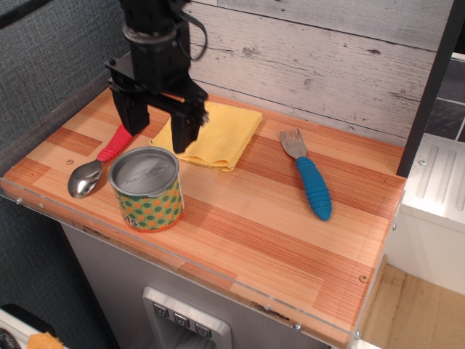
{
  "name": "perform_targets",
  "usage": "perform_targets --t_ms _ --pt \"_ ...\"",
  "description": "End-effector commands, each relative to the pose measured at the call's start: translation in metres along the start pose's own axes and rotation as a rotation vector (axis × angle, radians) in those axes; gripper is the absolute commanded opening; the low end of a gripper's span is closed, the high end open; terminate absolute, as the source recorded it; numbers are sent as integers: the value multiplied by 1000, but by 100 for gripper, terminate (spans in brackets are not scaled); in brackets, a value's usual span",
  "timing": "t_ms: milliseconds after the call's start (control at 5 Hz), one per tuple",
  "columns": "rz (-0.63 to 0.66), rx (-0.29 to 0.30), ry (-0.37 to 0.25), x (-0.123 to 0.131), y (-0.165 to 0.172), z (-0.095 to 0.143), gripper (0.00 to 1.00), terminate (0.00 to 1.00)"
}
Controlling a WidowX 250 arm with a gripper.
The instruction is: Move can left closer to the right side of spoon.
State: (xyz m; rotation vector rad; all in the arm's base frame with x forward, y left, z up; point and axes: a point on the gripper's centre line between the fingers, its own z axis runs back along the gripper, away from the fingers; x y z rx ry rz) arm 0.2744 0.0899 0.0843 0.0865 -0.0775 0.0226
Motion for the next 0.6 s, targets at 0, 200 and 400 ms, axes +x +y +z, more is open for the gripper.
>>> perform_targets --t_ms 0,200,400 --pt "119 42 -37 -6 43 12 100 0" --pt "119 30 -34 -6 54 10 100 0" --pt "119 30 -34 -6 54 10 100 100"
